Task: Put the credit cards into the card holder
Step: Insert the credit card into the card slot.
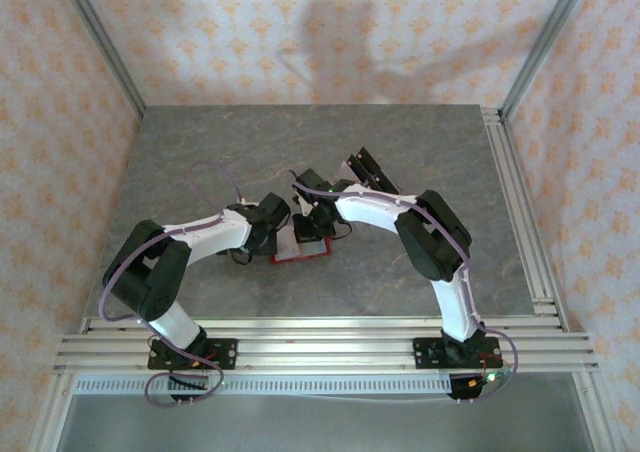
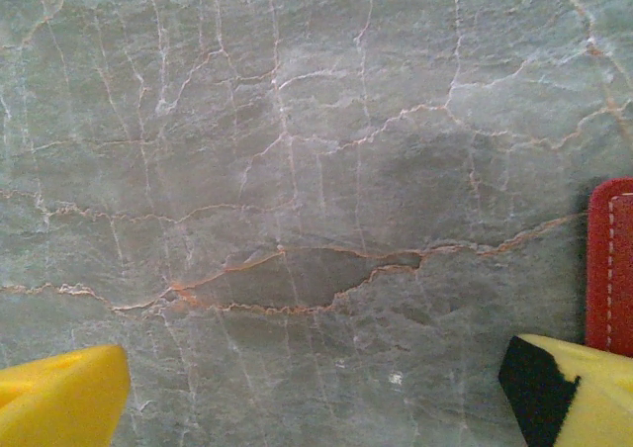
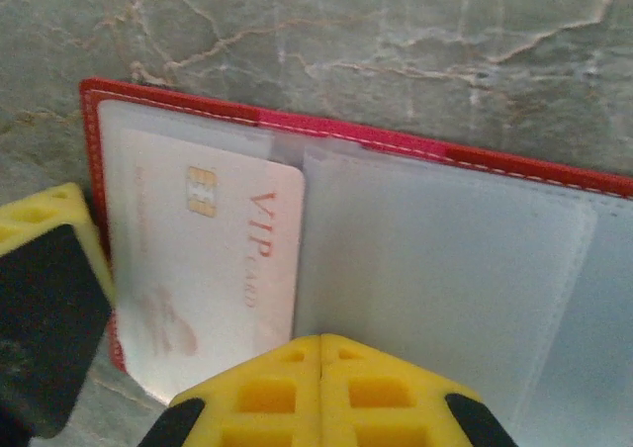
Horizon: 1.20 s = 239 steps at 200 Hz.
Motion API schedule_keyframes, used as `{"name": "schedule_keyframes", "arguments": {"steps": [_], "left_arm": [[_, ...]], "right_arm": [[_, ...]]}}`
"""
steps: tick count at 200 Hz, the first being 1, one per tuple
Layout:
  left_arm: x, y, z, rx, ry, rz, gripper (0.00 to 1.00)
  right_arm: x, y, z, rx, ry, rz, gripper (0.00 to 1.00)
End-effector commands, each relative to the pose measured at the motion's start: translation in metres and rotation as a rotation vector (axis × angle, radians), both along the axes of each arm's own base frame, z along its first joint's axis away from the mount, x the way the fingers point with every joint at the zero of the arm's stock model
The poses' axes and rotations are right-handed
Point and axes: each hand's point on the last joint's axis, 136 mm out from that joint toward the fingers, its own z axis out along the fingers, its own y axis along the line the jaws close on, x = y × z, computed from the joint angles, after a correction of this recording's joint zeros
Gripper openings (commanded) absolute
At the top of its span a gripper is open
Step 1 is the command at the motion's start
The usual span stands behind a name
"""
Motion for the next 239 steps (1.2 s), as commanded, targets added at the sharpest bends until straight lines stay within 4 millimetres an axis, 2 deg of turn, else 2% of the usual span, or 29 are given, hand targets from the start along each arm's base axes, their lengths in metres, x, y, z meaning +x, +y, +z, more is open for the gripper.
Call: {"name": "schedule_keyframes", "arguments": {"steps": [1,44,71,115,138,199,239], "left_arm": [[0.001,0.008,0.011,0.025,-0.014,0.022,1.00],[0.002,0.008,0.013,0.031,-0.011,0.017,1.00],[0.003,0.006,0.011,0.023,-0.011,0.014,1.00],[0.004,0.003,0.004,0.010,-0.002,0.012,1.00],[0.004,0.002,0.001,0.007,0.002,0.010,1.00],[0.003,0.002,-0.004,0.010,0.011,0.005,1.00],[0.003,0.001,-0.005,0.007,0.012,0.003,1.00]], "right_arm": [[0.002,-0.020,-0.008,-0.090,-0.024,-0.008,0.05],[0.005,-0.050,-0.018,-0.100,-0.004,-0.081,0.04],[0.007,-0.058,-0.013,-0.105,-0.010,-0.098,0.03],[0.011,-0.043,0.022,-0.016,-0.048,-0.086,0.03],[0.012,-0.033,0.032,-0.001,-0.061,-0.066,0.03],[0.008,-0.017,0.014,-0.018,-0.032,-0.034,0.02],[0.008,-0.019,0.003,-0.039,-0.023,-0.039,0.00]]}}
